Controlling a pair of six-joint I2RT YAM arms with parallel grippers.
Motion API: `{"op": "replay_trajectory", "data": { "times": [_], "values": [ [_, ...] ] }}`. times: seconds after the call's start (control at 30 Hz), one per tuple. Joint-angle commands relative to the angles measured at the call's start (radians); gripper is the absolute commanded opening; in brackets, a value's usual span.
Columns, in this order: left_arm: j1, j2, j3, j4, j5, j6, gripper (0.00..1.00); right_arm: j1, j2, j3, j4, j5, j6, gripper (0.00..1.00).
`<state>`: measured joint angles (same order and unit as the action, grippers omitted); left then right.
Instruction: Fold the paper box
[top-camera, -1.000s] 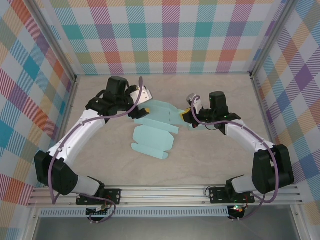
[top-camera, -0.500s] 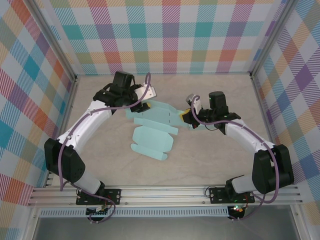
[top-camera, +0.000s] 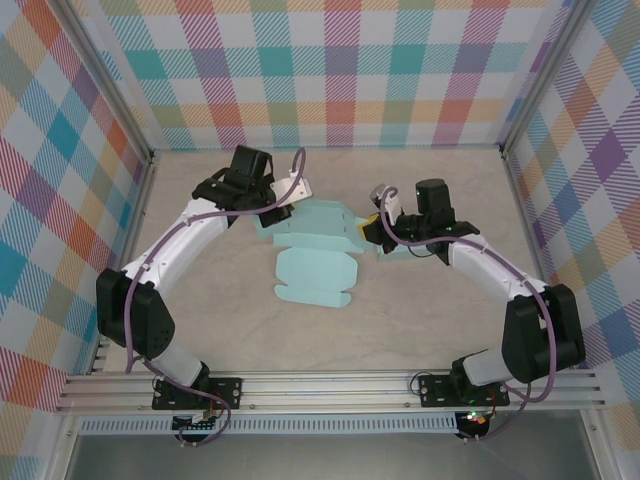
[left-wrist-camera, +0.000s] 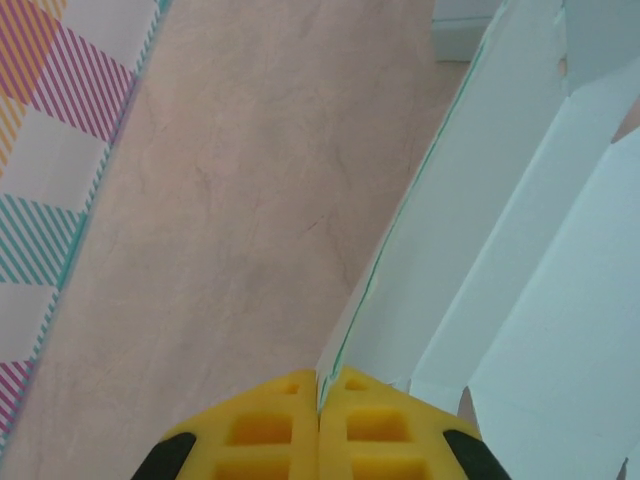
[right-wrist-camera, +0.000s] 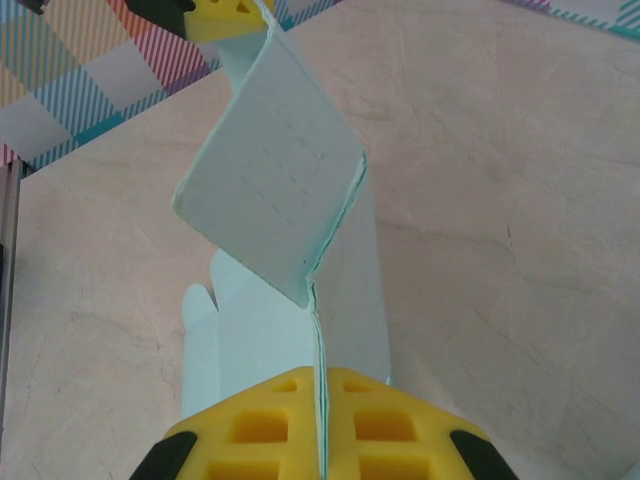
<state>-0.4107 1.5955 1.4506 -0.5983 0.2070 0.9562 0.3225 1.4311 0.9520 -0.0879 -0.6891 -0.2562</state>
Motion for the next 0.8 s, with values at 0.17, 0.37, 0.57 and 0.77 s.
{"op": "replay_trajectory", "data": {
  "times": [0.17,0.37,0.57,0.77],
  "values": [
    [-0.012,-0.113,-0.182,0.056,-0.134,-0.223,0.08,0.007,0.133,0.090,-0.032,0.002,0.025,0.06],
    [-0.092,-0.127,-0.314,0.118,-0.353,-0.260,0.07,0.007,0.180,0.111,-0.030,0.031,0.105,0.25],
    [-0.134,-0.083,-0.340,0.150,-0.540,-0.215,0.04,0.007,0.147,0.138,-0.101,0.160,0.271,0.40],
    [-0.196,-0.110,-0.410,0.281,-0.642,-0.165,0.04,0.007,0.116,0.253,-0.229,0.218,0.536,0.47]
  ]
}}
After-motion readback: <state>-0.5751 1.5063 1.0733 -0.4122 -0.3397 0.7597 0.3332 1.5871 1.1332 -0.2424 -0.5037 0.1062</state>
